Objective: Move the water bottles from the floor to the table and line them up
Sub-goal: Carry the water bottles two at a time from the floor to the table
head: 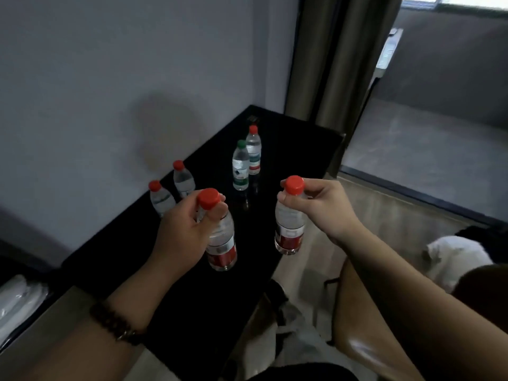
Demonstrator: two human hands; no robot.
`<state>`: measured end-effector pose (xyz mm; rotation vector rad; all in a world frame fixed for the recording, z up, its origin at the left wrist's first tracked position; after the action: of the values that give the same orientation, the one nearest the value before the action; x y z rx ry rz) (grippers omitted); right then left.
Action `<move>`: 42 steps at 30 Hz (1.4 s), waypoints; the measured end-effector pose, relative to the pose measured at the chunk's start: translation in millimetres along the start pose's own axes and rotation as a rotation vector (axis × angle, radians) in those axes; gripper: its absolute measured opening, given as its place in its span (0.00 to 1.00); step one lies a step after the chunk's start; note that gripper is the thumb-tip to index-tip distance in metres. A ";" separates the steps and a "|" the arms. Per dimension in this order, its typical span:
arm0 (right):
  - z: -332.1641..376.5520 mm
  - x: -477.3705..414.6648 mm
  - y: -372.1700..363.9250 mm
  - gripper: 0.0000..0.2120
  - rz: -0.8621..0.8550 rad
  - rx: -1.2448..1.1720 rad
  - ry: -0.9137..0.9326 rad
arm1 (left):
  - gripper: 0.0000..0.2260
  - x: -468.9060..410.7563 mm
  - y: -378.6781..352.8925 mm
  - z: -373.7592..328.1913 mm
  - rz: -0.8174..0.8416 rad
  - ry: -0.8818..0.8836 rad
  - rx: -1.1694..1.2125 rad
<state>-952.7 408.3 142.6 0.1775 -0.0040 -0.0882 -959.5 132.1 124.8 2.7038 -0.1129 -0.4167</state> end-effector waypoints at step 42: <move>-175.4 -430.3 12.1 0.18 0.962 0.347 -0.049 | 0.24 -191.8 -159.5 145.1 -0.292 0.618 -0.262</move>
<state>-1378.2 488.9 -26.3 0.5027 -0.1527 0.8729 -1183.4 250.2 -13.7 2.4623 0.4770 0.3163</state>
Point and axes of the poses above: each hand's wrist, its own x-axis away from the middle knuckle, its own y-axis out of the back of the hand, z = x × y, the point moved 1 cm from there along -x, towards the middle knuckle, and after that the axes turned 4 degrees about -y, right-handed, at the moved point
